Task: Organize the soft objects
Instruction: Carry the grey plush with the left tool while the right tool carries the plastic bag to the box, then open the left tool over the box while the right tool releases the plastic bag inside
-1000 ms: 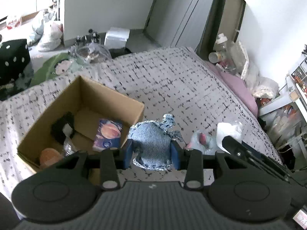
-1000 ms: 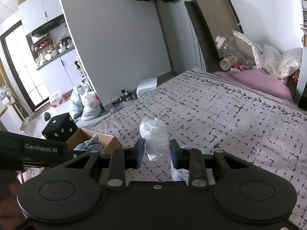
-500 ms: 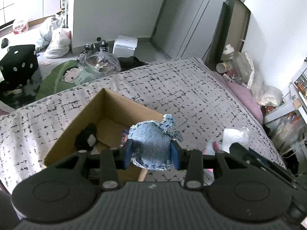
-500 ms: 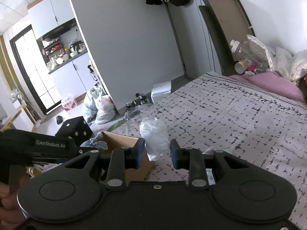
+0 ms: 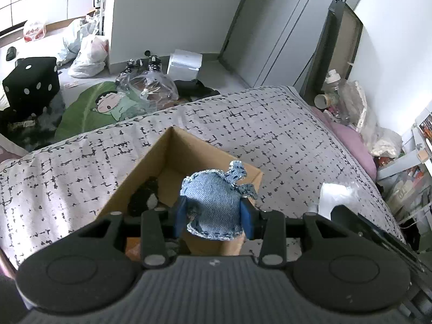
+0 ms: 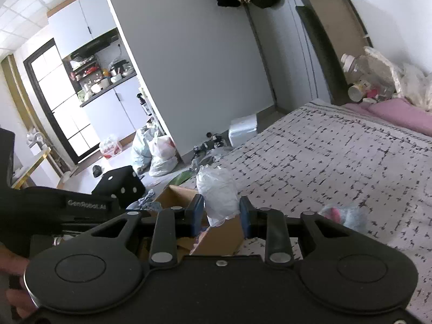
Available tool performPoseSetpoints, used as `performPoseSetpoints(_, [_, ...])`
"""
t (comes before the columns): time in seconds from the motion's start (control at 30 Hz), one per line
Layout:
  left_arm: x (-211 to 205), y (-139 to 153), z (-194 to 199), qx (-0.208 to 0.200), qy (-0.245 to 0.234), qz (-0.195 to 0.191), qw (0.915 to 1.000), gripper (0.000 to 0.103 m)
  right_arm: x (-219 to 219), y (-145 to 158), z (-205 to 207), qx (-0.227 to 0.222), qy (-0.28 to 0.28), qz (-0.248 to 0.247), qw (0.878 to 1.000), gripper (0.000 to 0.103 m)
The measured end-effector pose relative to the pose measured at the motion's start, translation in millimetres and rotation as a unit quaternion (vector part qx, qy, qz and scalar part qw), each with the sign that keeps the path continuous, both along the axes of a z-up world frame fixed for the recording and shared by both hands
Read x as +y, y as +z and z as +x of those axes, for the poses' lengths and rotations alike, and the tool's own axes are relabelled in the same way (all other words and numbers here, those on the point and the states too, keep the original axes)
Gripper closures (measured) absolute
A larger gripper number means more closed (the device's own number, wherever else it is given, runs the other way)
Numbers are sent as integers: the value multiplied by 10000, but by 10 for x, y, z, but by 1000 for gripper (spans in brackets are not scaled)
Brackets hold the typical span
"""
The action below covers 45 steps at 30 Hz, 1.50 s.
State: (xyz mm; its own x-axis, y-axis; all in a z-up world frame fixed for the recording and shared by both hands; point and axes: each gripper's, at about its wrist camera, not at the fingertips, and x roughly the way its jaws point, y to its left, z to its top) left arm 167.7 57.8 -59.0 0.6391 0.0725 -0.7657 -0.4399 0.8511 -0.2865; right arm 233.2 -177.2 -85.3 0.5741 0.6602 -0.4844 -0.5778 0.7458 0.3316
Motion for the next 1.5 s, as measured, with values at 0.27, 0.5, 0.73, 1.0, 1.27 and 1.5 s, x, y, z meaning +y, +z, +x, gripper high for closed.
performPoseSetpoints(0.27, [230, -141, 48, 139, 105, -55, 9998, 63, 134, -24, -30, 66, 152, -17, 9999, 74])
performPoseSetpoints(0.5, [381, -303, 112, 265, 122, -101, 9995, 62, 300, -36, -18, 114, 322, -54, 9994, 74])
performPoseSetpoints(0.73, [426, -385, 223, 356, 44, -20, 9994, 51, 464, -133, 15, 298, 523, -78, 9982, 74])
performPoseSetpoints(1.0, [514, -359, 201, 361, 204, -93, 9991, 43, 601, -219, 39, 438, 711, -125, 9964, 74])
performPoseSetpoints(1.27, [584, -208, 76, 256, 378, -16, 9990, 31, 775, -281, -31, 653, 1060, -437, 9912, 71])
performPoseSetpoints(1.5, [514, -121, 34, 205, 347, 115, 9991, 25, 520, -101, -52, 595, 557, -418, 9958, 28])
